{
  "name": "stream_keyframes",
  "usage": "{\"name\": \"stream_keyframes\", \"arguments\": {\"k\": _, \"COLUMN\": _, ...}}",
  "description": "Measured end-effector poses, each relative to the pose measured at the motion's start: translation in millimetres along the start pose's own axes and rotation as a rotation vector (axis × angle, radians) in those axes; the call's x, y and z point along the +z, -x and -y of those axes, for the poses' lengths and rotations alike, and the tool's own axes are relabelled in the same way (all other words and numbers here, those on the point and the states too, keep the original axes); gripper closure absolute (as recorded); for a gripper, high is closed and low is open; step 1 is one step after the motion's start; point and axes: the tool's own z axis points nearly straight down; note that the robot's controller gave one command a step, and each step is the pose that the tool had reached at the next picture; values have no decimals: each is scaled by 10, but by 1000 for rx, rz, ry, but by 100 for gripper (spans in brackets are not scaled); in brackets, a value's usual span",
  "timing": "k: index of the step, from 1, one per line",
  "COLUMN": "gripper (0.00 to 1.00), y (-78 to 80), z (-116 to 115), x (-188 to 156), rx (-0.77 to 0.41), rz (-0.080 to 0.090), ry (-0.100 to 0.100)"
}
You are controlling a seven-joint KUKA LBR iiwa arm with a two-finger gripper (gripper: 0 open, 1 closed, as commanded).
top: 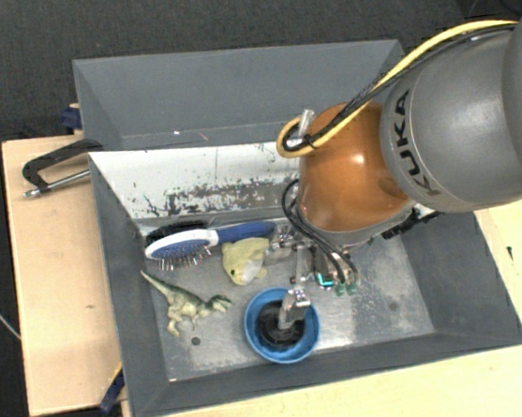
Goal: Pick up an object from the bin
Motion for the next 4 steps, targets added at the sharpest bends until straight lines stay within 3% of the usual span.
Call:
{"name": "stream_keyframes", "arguments": {"k": 1, "gripper": 0, "y": -65, "z": 40, "x": 489, "rx": -290, "rz": 15, "ry": 1}}
{"name": "stream_keyframes", "arguments": {"k": 3, "gripper": 0, "y": -26, "z": 74, "x": 558, "rx": -424, "rz": 16, "ry": 10}}
{"name": "stream_keyframes", "arguments": {"k": 4, "gripper": 0, "y": 5, "z": 51, "x": 565, "rx": -435, "rz": 6, "ry": 7}}
